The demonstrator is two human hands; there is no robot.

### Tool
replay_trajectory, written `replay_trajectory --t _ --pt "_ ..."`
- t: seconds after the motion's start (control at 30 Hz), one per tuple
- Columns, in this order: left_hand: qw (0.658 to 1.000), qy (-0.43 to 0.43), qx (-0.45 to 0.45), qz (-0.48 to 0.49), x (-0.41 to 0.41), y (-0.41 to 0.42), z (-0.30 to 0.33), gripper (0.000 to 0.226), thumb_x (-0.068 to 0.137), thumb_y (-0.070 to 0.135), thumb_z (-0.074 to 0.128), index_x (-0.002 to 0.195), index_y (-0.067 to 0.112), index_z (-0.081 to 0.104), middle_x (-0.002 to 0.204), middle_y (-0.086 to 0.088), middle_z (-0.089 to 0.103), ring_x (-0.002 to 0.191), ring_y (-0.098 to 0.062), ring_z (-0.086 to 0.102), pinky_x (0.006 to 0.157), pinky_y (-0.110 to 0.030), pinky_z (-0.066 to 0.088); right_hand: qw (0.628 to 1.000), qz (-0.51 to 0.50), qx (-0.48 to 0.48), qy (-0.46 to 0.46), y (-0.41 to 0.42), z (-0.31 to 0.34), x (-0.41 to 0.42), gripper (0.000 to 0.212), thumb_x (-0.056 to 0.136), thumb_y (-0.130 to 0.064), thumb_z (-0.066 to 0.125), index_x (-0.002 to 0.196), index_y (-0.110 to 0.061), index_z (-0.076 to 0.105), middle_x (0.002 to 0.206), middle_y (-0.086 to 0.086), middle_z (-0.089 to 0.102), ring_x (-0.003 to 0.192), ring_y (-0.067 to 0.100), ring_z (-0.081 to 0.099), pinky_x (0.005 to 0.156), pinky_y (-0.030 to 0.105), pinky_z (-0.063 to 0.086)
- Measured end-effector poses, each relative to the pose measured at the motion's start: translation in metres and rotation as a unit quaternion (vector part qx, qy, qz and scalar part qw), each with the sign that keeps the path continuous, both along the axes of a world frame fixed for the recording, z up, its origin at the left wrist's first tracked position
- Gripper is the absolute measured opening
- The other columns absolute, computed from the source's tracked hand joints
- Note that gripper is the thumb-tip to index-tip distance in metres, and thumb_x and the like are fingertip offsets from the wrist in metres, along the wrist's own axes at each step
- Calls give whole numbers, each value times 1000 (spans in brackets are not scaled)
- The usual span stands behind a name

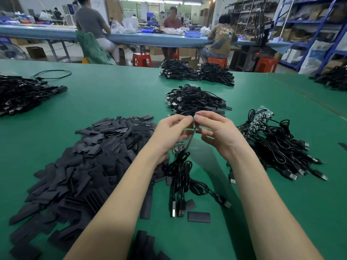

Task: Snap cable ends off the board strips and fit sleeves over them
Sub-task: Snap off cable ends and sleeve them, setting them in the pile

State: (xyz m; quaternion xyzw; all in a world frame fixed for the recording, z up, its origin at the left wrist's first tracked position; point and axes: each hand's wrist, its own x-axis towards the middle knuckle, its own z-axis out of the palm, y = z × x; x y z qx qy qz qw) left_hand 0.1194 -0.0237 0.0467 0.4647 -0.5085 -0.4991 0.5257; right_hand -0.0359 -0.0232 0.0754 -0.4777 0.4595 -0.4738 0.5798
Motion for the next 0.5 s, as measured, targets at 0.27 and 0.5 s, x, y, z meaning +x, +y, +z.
replay_trajectory --t 0.27,0.5 --pt "985 139 81 -58 -14 11 -5 6 95 3 65 97 8 63 74 -5 68 64 -12 67 63 -18 55 971 -97 -87 202 -2 6 -3 5 86 -30 77 88 -26 75 85 -5 73 73 9 62 67 22 49" --pt "998 26 43 -48 -24 13 -13 18 96 -7 51 101 9 59 77 -5 62 58 -5 59 55 -18 49 820 53 -248 514 -6 28 55 6 84 -31 70 84 -33 76 88 -15 74 90 6 68 84 27 55"
